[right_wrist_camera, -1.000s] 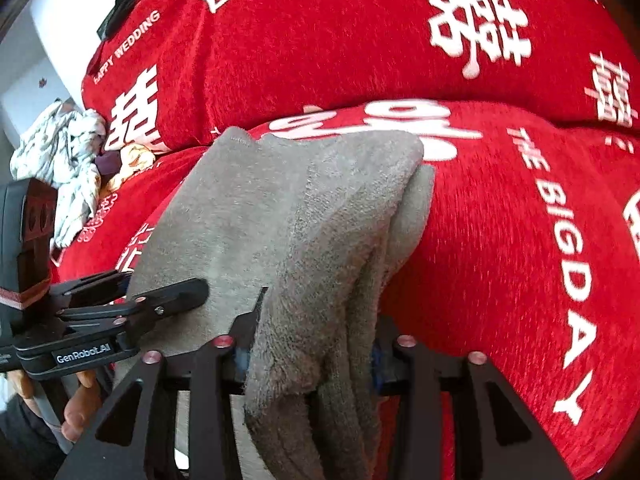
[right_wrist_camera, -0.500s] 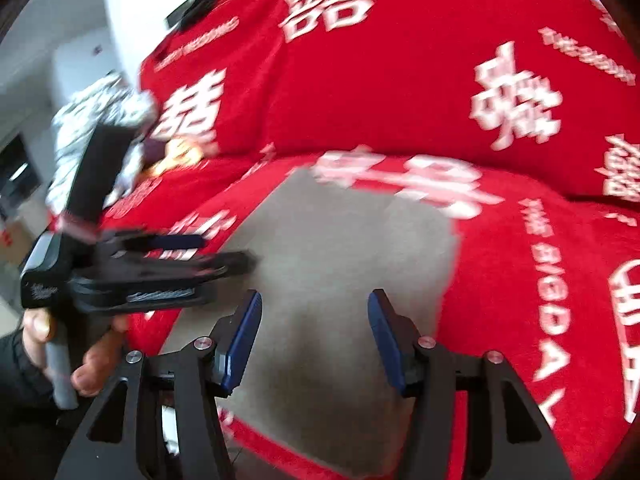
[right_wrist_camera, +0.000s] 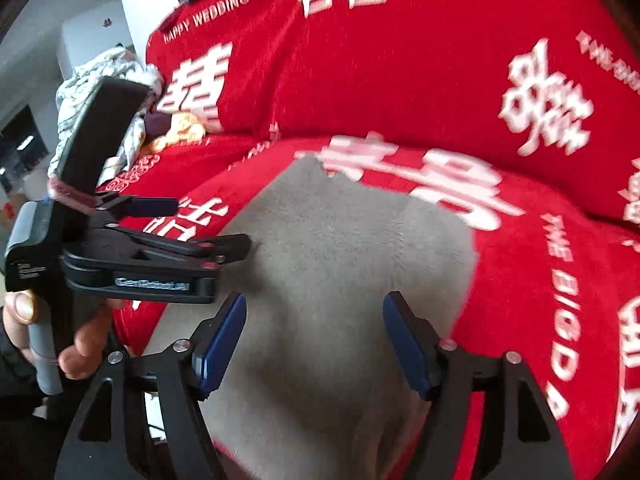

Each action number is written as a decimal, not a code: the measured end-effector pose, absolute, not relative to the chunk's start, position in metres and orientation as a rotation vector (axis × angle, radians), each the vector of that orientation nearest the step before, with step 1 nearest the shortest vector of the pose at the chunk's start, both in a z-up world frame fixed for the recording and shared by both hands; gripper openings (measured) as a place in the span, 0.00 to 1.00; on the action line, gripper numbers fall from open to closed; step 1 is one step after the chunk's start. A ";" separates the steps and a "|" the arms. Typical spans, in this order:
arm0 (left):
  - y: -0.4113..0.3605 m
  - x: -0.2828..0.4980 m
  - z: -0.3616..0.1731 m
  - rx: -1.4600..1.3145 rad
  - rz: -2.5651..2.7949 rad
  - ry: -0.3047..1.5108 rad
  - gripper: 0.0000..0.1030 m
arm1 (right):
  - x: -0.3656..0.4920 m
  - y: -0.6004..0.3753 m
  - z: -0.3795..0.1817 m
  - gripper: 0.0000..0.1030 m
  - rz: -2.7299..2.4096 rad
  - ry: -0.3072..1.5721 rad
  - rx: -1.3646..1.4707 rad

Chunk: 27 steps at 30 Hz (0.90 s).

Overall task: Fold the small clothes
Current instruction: 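Open both grippers and smooth the folded sweater square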

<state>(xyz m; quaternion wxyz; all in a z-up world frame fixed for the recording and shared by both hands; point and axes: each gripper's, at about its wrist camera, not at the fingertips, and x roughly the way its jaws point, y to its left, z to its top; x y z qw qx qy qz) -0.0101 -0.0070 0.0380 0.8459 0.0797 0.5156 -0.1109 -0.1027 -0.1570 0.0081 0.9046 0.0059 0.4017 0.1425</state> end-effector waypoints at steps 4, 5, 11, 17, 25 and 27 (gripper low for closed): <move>-0.006 0.025 0.021 0.075 -0.279 1.224 1.00 | -0.068 -0.165 -0.007 0.72 0.336 0.915 0.072; -0.006 0.030 0.019 0.072 -0.287 1.234 1.00 | -0.065 -0.163 -0.007 0.72 0.334 0.927 0.067; -0.010 0.014 0.040 0.121 -0.236 1.169 1.00 | -0.083 -0.156 0.009 0.72 0.231 0.903 0.022; -0.004 -0.035 0.072 0.096 -0.262 1.017 1.00 | -0.124 -0.144 0.025 0.72 0.066 0.857 -0.106; -0.005 -0.083 0.090 0.152 -0.287 0.941 1.00 | -0.162 -0.146 0.026 0.73 -0.020 0.871 -0.050; -0.005 -0.093 0.092 0.167 -0.254 0.918 1.00 | -0.168 -0.143 0.025 0.73 -0.041 0.866 -0.066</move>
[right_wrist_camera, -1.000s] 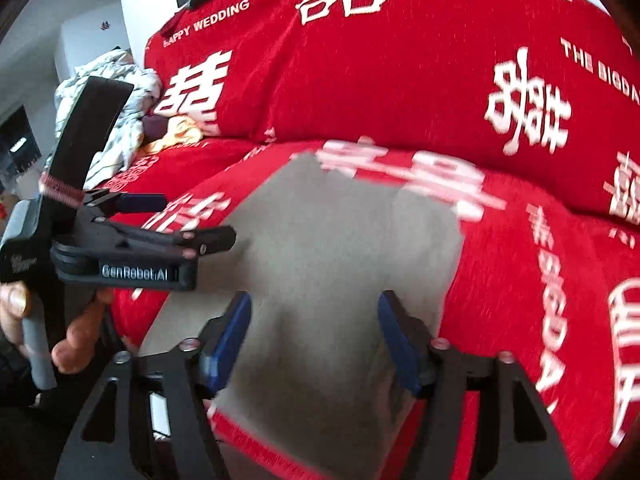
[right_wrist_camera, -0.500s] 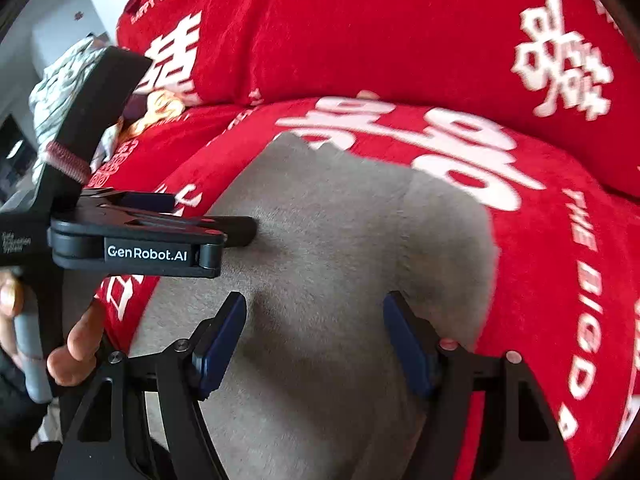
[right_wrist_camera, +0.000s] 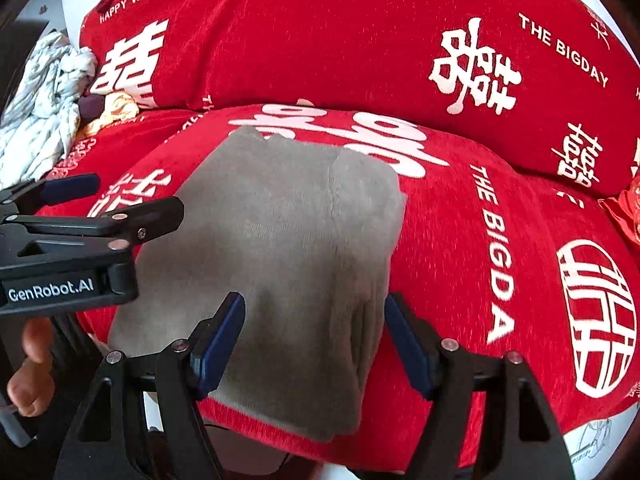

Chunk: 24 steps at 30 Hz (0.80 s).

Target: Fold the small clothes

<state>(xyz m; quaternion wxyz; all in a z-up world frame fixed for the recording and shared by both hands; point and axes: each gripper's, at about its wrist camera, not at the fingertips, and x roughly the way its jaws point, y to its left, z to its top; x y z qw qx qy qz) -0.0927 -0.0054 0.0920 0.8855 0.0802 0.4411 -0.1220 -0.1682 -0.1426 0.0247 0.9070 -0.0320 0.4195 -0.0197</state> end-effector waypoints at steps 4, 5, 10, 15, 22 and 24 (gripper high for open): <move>-0.001 -0.104 0.095 0.122 -0.280 0.897 1.00 | -0.177 -0.136 0.026 0.73 -0.037 0.861 -0.085; 0.001 -0.106 0.096 0.102 -0.296 0.896 1.00 | -0.179 -0.135 0.026 0.73 -0.039 0.861 -0.086; 0.006 -0.114 0.102 0.076 -0.276 0.878 1.00 | -0.183 -0.135 0.028 0.73 -0.050 0.868 -0.079; 0.005 -0.117 0.102 0.074 -0.282 0.886 1.00 | -0.185 -0.135 0.028 0.73 -0.048 0.872 -0.071; 0.006 -0.118 0.101 0.072 -0.279 0.891 1.00 | -0.185 -0.133 0.028 0.73 -0.037 0.876 -0.082; 0.006 -0.117 0.101 0.072 -0.271 0.893 1.00 | -0.184 -0.133 0.027 0.73 -0.037 0.879 -0.080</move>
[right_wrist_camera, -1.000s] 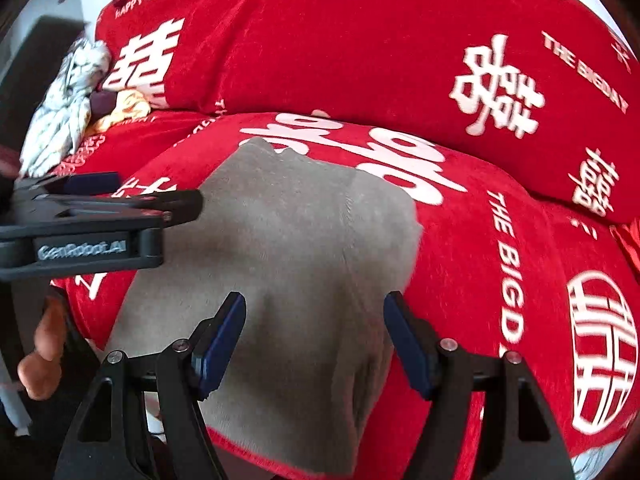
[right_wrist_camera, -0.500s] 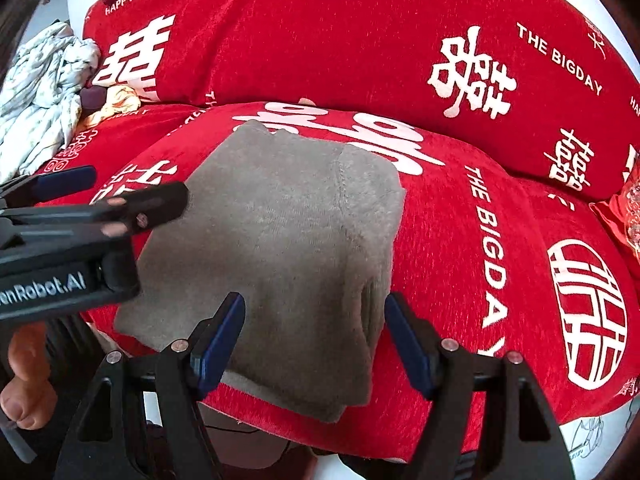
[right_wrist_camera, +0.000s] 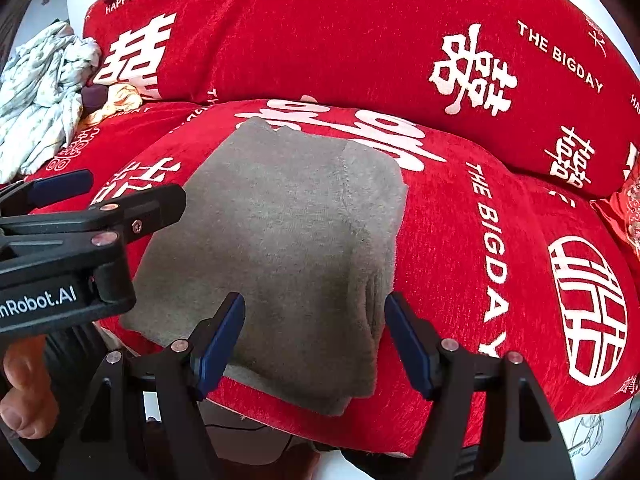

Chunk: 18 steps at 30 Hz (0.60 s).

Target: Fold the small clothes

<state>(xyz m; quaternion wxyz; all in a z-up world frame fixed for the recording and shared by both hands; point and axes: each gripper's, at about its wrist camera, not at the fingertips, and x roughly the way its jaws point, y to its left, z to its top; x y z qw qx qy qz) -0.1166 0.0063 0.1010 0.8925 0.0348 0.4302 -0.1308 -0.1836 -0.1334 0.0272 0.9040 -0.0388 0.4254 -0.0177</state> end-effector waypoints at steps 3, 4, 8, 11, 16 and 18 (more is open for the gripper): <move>0.008 -0.115 0.100 0.067 -0.266 0.898 1.00 | -0.182 -0.135 0.027 0.73 -0.038 0.884 -0.076; 0.008 -0.115 0.100 0.065 -0.265 0.898 1.00 | -0.181 -0.135 0.027 0.73 -0.038 0.884 -0.076; 0.009 -0.114 0.100 0.066 -0.261 0.900 1.00 | -0.181 -0.135 0.027 0.73 -0.037 0.885 -0.076; 0.010 -0.113 0.099 0.064 -0.260 0.905 1.00 | -0.181 -0.134 0.027 0.73 -0.037 0.885 -0.077; 0.011 -0.113 0.098 0.064 -0.259 0.909 1.00 | -0.179 -0.135 0.026 0.73 -0.037 0.889 -0.080; 0.011 -0.112 0.098 0.064 -0.258 0.909 1.00 | -0.179 -0.134 0.025 0.73 -0.036 0.890 -0.083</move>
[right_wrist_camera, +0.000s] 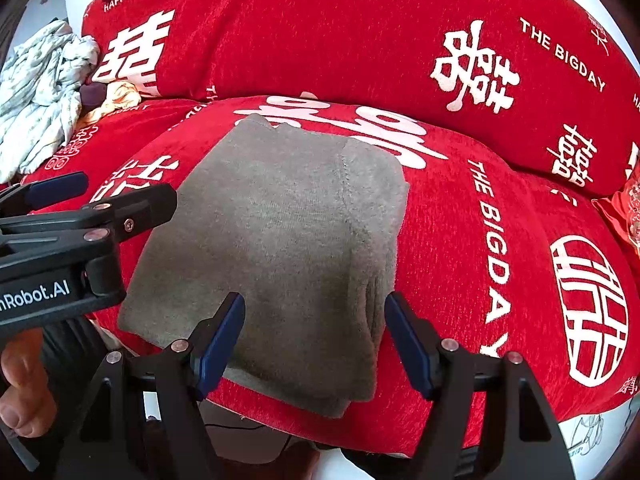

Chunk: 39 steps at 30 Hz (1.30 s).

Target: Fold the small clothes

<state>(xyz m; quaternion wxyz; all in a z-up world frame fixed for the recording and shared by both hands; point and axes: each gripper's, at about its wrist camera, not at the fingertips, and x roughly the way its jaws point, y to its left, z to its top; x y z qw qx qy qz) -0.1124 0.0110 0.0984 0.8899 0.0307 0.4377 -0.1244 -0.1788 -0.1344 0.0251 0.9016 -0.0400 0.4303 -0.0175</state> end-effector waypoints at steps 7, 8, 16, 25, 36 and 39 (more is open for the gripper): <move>0.011 -0.112 0.098 0.064 -0.256 0.909 1.00 | -0.179 -0.134 0.025 0.73 -0.035 0.890 -0.082; 0.011 -0.112 0.098 0.065 -0.255 0.909 1.00 | -0.179 -0.134 0.025 0.73 -0.036 0.890 -0.082; 0.007 -0.113 0.099 0.069 -0.251 0.913 1.00 | -0.179 -0.133 0.026 0.73 -0.028 0.884 -0.078; 0.005 -0.114 0.098 0.077 -0.252 0.913 1.00 | -0.180 -0.138 0.026 0.73 -0.021 0.882 -0.073; 0.006 -0.113 0.095 0.069 -0.238 0.919 1.00 | -0.180 -0.140 0.022 0.73 -0.018 0.891 -0.064; 0.007 -0.114 0.095 0.071 -0.233 0.915 1.00 | -0.180 -0.140 0.021 0.73 -0.017 0.894 -0.059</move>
